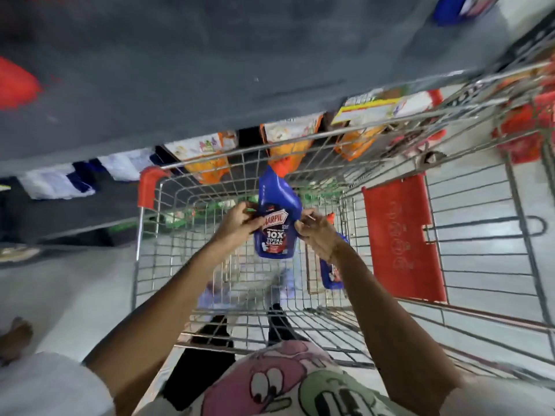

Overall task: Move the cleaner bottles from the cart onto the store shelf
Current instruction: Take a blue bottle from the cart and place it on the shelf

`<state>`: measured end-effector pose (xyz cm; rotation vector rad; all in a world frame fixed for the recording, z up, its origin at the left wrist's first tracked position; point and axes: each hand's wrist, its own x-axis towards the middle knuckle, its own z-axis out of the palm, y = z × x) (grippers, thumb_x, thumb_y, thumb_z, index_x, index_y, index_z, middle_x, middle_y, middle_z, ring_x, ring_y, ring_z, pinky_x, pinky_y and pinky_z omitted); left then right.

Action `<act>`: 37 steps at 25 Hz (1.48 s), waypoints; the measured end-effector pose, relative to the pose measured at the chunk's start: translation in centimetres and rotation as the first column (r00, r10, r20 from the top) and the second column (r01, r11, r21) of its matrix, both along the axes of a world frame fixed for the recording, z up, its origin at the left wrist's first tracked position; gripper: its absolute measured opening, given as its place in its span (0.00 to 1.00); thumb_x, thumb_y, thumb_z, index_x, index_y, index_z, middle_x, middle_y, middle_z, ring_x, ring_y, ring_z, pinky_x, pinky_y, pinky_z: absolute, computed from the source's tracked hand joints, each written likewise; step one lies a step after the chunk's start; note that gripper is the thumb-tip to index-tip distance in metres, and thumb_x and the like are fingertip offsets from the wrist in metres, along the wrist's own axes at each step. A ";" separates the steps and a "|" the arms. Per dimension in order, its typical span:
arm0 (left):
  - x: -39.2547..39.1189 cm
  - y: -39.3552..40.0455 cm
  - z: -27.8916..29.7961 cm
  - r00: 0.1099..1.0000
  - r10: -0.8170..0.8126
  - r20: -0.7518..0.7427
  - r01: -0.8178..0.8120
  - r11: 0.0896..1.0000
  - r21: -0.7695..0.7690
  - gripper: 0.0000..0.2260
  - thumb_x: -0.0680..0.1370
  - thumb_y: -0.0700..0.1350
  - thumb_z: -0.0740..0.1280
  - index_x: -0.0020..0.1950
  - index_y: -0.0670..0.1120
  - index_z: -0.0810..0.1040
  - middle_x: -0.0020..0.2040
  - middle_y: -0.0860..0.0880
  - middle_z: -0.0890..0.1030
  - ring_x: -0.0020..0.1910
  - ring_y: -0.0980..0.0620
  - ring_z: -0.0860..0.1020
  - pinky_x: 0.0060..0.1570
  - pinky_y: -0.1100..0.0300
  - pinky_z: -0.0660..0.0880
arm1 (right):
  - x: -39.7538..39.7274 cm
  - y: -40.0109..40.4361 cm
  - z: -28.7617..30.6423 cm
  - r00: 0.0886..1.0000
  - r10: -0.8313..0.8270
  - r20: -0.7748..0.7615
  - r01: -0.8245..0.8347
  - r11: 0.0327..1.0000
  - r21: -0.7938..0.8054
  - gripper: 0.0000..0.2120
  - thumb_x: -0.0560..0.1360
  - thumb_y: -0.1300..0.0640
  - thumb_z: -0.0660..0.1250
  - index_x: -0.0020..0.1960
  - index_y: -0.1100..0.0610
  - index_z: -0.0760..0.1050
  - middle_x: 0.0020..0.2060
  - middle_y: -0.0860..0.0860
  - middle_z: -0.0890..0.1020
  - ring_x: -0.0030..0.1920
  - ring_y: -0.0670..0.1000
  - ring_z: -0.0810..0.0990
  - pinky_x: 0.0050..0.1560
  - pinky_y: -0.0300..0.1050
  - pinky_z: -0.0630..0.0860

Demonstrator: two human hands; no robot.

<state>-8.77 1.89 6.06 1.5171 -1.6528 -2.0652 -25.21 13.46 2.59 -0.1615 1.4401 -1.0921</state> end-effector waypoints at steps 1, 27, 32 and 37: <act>0.5 -0.9 1.9 0.998 0.020 -0.059 -0.021 0.999 -0.031 0.14 0.73 0.32 0.65 0.58 0.39 0.70 0.48 0.46 0.79 0.46 0.54 0.80 0.48 0.62 0.77 | 0.1 -0.7 1.7 1.000 0.000 -0.018 -0.002 0.994 -0.110 0.16 0.74 0.72 0.60 0.44 0.51 0.72 0.41 0.43 0.82 0.42 0.41 0.79 0.42 0.34 0.77; 5.8 -19.8 23.5 0.903 0.119 -0.412 -0.336 0.794 -0.508 0.16 0.75 0.34 0.64 0.62 0.40 0.72 0.58 0.41 0.79 0.55 0.48 0.77 0.58 0.52 0.74 | 3.5 -25.6 25.4 0.908 0.012 -0.418 -0.281 0.756 -0.590 0.23 0.72 0.74 0.63 0.66 0.65 0.68 0.42 0.41 0.86 0.47 0.41 0.82 0.48 0.36 0.79; 6.1 -18.8 21.9 0.935 0.140 -0.325 -0.313 0.758 -0.573 0.17 0.77 0.40 0.64 0.65 0.41 0.69 0.59 0.48 0.76 0.60 0.52 0.75 0.49 0.72 0.73 | 3.9 -25.8 24.6 0.871 0.072 -0.486 -0.343 0.798 -0.495 0.24 0.72 0.70 0.65 0.66 0.60 0.69 0.52 0.50 0.82 0.52 0.43 0.80 0.52 0.36 0.78; 6.1 -14.5 21.0 0.802 0.338 -0.493 -0.592 0.555 -0.584 0.15 0.75 0.46 0.67 0.61 0.44 0.73 0.56 0.49 0.77 0.52 0.60 0.76 0.49 0.73 0.73 | 3.7 -22.2 26.0 0.902 -0.072 -0.426 -0.210 0.789 -0.577 0.19 0.70 0.70 0.67 0.59 0.57 0.74 0.53 0.53 0.82 0.55 0.47 0.80 0.54 0.38 0.78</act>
